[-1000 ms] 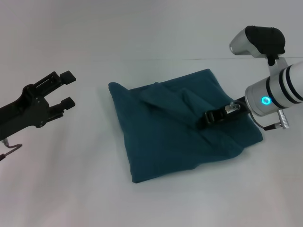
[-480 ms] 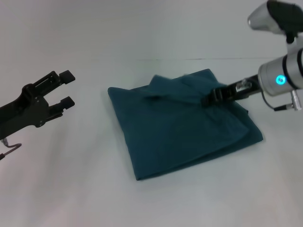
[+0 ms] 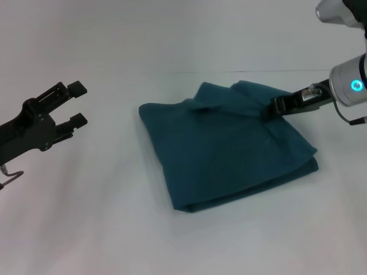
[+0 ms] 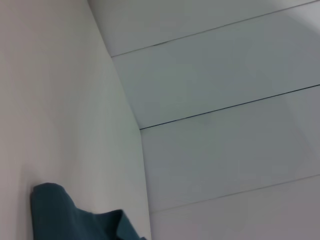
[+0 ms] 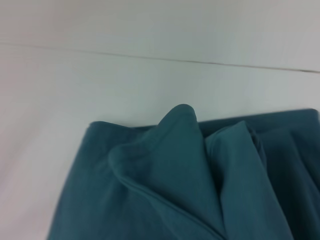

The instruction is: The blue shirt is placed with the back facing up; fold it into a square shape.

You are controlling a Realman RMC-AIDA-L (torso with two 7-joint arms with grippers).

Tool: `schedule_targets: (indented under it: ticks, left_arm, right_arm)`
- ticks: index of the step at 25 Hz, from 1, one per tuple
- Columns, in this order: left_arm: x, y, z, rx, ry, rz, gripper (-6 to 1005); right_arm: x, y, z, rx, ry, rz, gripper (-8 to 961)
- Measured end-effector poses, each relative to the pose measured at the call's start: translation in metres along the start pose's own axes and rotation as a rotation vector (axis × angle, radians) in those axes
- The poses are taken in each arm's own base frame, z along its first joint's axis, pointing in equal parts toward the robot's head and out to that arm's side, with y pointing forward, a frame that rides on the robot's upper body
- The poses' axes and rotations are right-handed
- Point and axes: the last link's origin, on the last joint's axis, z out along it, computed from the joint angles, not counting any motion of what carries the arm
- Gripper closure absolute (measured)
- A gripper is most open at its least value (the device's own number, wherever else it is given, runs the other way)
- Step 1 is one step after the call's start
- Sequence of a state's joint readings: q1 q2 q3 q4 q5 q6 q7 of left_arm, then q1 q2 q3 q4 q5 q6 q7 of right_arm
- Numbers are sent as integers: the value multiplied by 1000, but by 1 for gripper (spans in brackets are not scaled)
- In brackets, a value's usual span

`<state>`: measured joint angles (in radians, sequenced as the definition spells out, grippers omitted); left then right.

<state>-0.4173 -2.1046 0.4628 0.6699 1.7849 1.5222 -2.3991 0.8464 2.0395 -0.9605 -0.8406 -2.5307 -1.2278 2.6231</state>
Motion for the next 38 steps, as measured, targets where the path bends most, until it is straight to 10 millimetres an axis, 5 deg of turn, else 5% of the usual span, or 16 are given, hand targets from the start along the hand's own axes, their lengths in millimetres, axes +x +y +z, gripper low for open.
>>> schedule_targets:
  ticks: [35, 38]
  left_arm:
    - [0, -3, 6, 6, 5, -13, 97]
    - [0, -3, 6, 7, 5, -14, 99]
  right_arm:
    - [13, -24, 24, 117, -11, 24, 873]
    - [10, -25, 24, 124, -23, 22, 804]
